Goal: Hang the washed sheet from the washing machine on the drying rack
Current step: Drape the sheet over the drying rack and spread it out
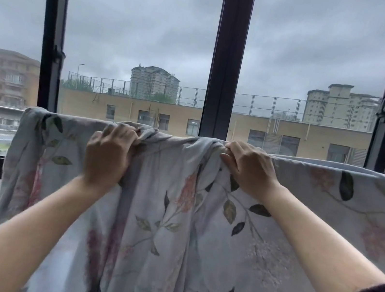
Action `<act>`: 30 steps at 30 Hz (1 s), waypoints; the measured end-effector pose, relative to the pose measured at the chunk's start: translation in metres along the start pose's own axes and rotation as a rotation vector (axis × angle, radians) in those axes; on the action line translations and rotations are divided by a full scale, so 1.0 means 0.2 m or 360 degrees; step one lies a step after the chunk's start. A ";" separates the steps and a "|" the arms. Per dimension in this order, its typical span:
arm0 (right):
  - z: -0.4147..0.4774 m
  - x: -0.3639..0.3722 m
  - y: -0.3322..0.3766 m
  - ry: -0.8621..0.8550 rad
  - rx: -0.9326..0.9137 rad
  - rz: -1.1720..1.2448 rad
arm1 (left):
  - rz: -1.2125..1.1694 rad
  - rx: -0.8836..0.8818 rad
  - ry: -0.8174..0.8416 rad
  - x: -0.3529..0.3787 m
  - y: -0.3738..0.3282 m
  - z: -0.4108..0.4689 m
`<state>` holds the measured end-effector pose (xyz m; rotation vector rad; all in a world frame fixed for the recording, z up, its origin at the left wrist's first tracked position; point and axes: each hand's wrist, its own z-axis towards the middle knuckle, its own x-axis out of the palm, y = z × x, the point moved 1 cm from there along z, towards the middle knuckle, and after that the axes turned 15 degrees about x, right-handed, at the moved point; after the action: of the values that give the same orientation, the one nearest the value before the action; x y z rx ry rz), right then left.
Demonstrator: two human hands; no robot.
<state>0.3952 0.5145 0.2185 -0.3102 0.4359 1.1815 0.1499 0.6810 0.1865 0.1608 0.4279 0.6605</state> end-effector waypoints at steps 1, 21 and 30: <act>0.00 -0.01 -0.02 0.0036 0.0012 0.0047 | 0.0060 0.0019 0.0012 -0.03 0.05 0.02; -0.39 0.02 -0.15 0.0150 -0.0030 0.0020 | -0.0143 0.0064 0.0456 0.03 0.17 0.00; -0.18 -0.11 -0.20 -0.0138 0.0343 -0.0032 | -0.0144 0.0072 0.0311 0.03 0.18 0.04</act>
<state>0.4201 0.4662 0.1969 -0.0770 0.4785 1.1127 0.1368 0.7131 0.2021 0.1192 0.6346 0.5795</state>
